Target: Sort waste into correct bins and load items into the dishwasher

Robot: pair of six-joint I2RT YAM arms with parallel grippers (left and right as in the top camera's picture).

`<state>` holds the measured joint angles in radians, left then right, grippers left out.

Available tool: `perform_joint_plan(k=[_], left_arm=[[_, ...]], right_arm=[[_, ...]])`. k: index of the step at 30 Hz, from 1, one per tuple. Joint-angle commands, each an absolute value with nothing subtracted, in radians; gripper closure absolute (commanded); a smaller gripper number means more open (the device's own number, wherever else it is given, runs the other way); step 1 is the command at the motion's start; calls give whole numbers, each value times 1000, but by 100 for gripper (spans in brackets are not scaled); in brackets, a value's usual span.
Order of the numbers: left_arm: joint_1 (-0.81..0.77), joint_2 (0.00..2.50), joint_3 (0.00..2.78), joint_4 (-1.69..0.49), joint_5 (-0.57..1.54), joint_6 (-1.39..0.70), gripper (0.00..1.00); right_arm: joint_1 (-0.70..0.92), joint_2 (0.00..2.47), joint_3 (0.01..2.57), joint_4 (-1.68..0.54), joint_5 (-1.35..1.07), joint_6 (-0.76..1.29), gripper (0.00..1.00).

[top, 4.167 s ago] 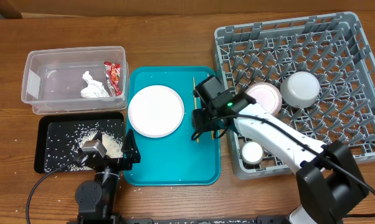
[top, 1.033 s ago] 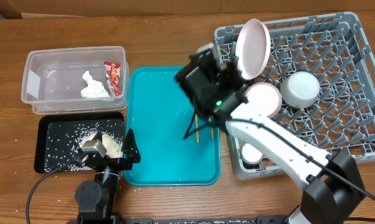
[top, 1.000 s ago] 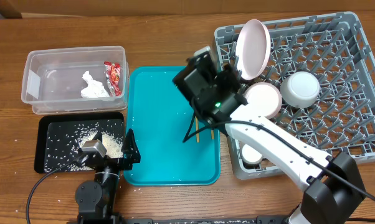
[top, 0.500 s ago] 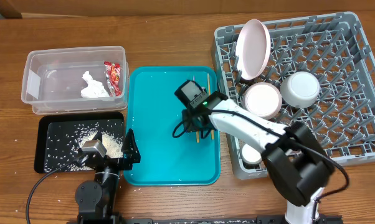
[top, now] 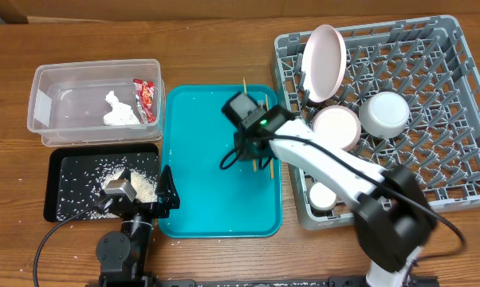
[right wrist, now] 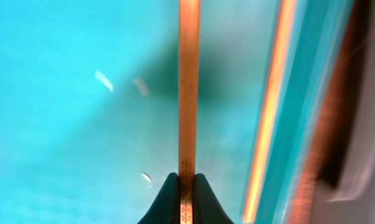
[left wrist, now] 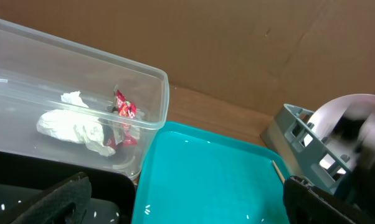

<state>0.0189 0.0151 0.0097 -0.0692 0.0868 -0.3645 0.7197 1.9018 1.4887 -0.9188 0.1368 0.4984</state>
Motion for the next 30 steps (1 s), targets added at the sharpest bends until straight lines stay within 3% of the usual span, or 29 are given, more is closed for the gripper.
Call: perform_joint_plan(k=[1,9,12,17,20,24,30], left_arm=[[12,5,5,-69,94,-367,0],[12,5,5,-69,95,-367,0],[12,5,5,-69,95,-367,0],[12,5,5,-69,94,-367,0],[12,5,5,-69,94,-367,0],[12,5,5,-69,94,-367,0],[12,5,5,-69,94,-367,0]], right_arm=[[702,1708,1594,-899,324,284,96],[533,1746,1557,-973,309,97,96],[458,1799,1557,-989,163,-9,96],[404,1829,1557,-1065,86,-4,95],[414,1827,1562,-1103,71,-4,72],[482,1813,1579,-1110,-10,1,58],[622,1814,1571,-1029,23,179,54]])
